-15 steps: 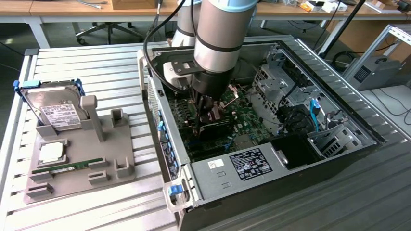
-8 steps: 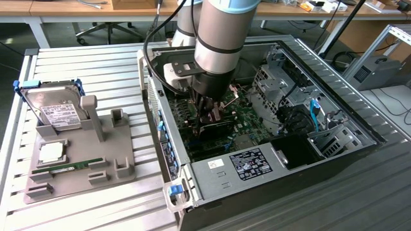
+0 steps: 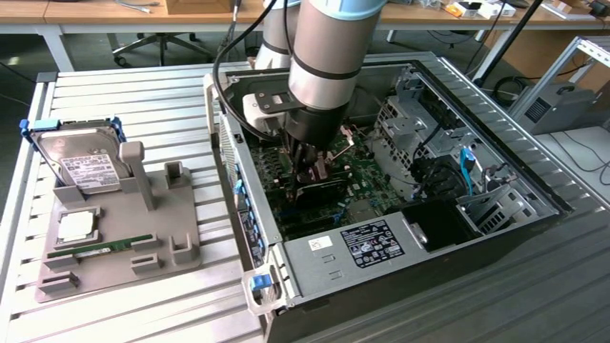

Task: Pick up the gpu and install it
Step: 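Press down on the gpu until it lock into place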

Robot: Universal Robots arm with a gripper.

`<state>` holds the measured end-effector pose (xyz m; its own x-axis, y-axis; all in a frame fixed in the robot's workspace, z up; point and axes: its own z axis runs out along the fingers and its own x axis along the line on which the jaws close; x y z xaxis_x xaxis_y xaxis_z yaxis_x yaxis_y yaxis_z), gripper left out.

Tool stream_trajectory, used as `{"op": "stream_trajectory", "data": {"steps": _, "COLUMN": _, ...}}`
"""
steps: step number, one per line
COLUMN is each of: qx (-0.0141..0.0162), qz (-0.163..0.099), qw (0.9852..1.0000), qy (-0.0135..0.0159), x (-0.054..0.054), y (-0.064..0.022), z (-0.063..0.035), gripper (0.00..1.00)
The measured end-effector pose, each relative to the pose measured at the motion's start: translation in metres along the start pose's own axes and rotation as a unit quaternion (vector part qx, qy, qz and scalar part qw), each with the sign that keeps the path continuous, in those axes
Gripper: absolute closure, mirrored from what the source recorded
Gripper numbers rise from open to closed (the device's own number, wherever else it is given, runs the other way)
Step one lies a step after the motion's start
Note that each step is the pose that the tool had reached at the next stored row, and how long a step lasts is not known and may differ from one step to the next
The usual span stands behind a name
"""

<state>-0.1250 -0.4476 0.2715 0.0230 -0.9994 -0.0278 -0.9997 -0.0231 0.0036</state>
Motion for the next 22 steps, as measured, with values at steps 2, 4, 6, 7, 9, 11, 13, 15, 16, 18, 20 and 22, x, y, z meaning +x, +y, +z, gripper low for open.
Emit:
{"op": "stream_trajectory", "data": {"steps": 2, "qx": 0.0, "qz": 0.0, "qw": 1.0, "qy": -0.0002, "x": 0.0, "y": 0.0, "z": 0.0002, "gripper": 0.89}}
{"op": "stream_trajectory", "data": {"steps": 4, "qx": 0.0, "qz": 0.0, "qw": 1.0, "qy": -0.0002, "x": 0.0, "y": 0.0001, "z": 0.0001, "gripper": 0.89}}
{"op": "stream_trajectory", "data": {"steps": 6, "qx": 0.0003, "qz": 0.0, "qw": 1.0, "qy": -0.0008, "x": 0.0, "y": 0.0, "z": -0.0011, "gripper": 0.89}}
{"op": "stream_trajectory", "data": {"steps": 7, "qx": 0.0003, "qz": 0.0, "qw": 1.0, "qy": -0.0007, "x": 0.0, "y": 0.0, "z": -0.0024, "gripper": 0.89}}
{"op": "stream_trajectory", "data": {"steps": 9, "qx": 0.0001, "qz": 0.0, "qw": 1.0, "qy": -0.0003, "x": 0.0, "y": 0.0001, "z": -0.0049, "gripper": 0.89}}
{"op": "stream_trajectory", "data": {"steps": 11, "qx": 0.0, "qz": 0.0, "qw": 1.0, "qy": -0.0002, "x": 0.0, "y": 0.0001, "z": -0.0075, "gripper": 0.89}}
{"op": "stream_trajectory", "data": {"steps": 13, "qx": 0.0001, "qz": 0.0, "qw": 1.0, "qy": -0.0003, "x": 0.0, "y": 0.0001, "z": -0.0105, "gripper": 0.89}}
{"op": "stream_trajectory", "data": {"steps": 15, "qx": 0.0001, "qz": 0.0, "qw": 1.0, "qy": -0.0003, "x": 0.0, "y": 0.0, "z": -0.0151, "gripper": 0.89}}
{"op": "stream_trajectory", "data": {"steps": 16, "qx": 0.0, "qz": 0.0, "qw": 1.0, "qy": -0.0002, "x": 0.0, "y": -0.0001, "z": -0.0169, "gripper": 0.89}}
{"op": "stream_trajectory", "data": {"steps": 18, "qx": 0.0, "qz": 0.0, "qw": 1.0, "qy": -0.0003, "x": 0.0, "y": -0.0003, "z": -0.0205, "gripper": 0.89}}
{"op": "stream_trajectory", "data": {"steps": 20, "qx": 0.0, "qz": 0.0, "qw": 1.0, "qy": -0.0003, "x": -0.001, "y": -0.0008, "z": -0.0257, "gripper": 0.89}}
{"op": "stream_trajectory", "data": {"steps": 22, "qx": 0.0, "qz": 0.0, "qw": 1.0, "qy": -0.0002, "x": -0.001, "y": -0.0013, "z": -0.0303, "gripper": 0.89}}
